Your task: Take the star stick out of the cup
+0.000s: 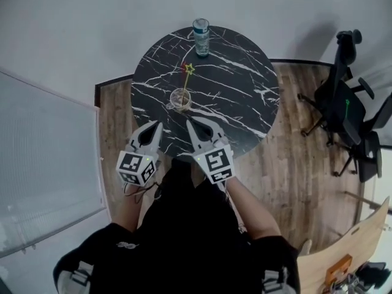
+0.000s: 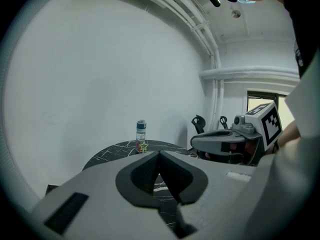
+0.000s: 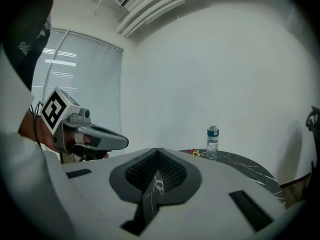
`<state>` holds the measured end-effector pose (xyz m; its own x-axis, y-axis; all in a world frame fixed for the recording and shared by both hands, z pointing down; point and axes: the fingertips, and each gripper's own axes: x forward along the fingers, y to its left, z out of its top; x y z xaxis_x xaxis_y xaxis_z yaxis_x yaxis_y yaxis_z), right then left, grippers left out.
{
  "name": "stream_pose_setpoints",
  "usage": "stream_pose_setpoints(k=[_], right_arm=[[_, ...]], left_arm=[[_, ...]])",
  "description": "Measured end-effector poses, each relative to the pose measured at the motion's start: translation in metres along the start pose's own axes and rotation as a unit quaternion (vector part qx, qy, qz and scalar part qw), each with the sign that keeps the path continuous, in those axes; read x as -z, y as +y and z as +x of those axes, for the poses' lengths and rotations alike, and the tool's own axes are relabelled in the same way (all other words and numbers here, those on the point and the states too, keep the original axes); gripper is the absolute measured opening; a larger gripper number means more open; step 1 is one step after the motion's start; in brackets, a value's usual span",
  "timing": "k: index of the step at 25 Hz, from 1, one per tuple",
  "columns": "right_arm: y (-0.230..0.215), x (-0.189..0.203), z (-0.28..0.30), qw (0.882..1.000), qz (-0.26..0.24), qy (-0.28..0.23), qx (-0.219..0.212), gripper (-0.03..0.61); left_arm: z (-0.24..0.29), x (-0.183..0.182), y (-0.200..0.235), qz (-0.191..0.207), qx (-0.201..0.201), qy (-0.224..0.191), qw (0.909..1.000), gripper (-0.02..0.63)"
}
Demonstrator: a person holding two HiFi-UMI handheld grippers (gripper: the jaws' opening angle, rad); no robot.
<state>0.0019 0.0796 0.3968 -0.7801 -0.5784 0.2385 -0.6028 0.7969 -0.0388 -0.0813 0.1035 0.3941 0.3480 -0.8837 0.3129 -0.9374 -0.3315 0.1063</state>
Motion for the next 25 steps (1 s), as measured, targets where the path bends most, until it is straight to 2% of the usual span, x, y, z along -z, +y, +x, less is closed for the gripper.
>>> stream_pose_setpoints(k=[13,25], right_arm=[[-0.042,0.027,0.087,0.995,0.05,0.052,0.066,-0.005],[-0.076,0.061,0.127,0.984,0.09,0.079,0.132,-0.003]], left_arm=[[0.088,0.015,0.065,-0.009,0.1,0.047,0.9939,-0.002],[0.14,0.048,0.093,0.0,0.174,0.094,0.9802,-0.002]])
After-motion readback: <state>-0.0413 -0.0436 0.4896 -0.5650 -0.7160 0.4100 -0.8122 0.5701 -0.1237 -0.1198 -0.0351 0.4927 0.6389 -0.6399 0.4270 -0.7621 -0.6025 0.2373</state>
